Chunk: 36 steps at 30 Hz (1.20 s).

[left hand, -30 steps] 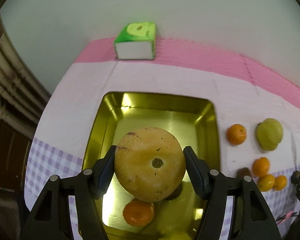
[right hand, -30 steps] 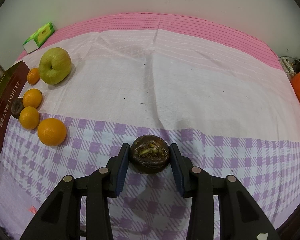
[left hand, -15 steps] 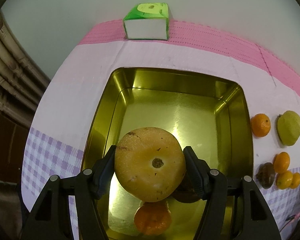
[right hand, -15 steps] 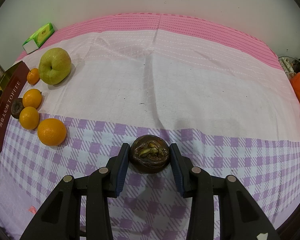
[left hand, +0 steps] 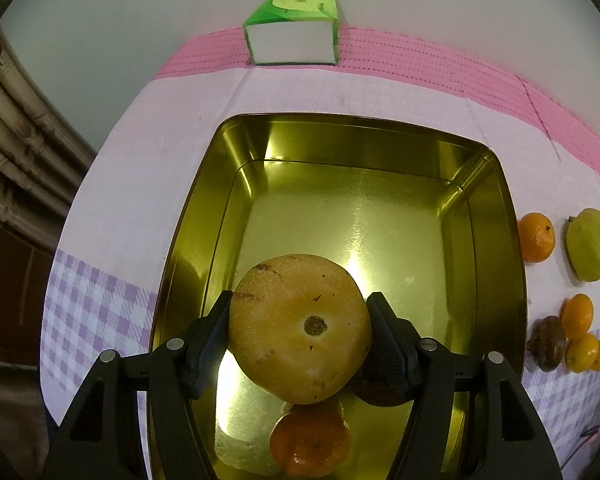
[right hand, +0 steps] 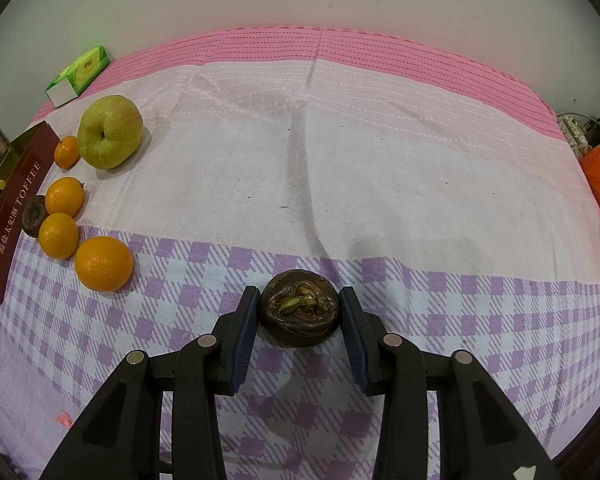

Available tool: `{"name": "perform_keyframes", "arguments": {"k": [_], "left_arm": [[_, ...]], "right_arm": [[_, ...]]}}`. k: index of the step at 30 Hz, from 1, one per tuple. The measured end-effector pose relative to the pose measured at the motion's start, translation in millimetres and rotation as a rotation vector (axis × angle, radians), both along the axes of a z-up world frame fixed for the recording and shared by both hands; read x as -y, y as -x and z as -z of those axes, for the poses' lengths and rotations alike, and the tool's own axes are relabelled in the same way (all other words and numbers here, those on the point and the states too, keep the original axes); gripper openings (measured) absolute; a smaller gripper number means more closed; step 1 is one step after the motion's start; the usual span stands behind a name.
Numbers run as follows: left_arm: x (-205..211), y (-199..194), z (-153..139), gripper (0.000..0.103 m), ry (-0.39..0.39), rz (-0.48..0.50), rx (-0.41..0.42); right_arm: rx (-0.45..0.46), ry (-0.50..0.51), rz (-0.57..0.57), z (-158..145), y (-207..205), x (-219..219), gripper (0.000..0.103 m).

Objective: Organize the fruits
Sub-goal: 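Carry the yellow pear into the tray and open left gripper, then carry the held dark brown fruit over the tray with the right gripper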

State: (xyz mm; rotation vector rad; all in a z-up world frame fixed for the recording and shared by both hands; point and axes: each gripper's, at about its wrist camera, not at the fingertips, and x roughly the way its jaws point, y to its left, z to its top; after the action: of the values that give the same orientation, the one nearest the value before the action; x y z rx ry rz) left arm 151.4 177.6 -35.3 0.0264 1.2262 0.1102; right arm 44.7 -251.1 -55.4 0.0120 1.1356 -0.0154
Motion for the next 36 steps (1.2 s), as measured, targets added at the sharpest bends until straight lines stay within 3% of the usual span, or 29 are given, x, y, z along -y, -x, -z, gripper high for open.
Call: {"name": "perform_keyframes", "arguments": {"k": [20, 36], "left_arm": [[3, 7, -14, 0.068, -0.055, 0.016, 0.038], [6, 34, -45, 0.082, -0.053, 0.025, 0.113]], "right_arm": [[0.002, 0.003, 0.003, 0, 0, 0, 0.038], [0.004, 0.008, 0.008, 0, 1, -1, 0.037]]}}
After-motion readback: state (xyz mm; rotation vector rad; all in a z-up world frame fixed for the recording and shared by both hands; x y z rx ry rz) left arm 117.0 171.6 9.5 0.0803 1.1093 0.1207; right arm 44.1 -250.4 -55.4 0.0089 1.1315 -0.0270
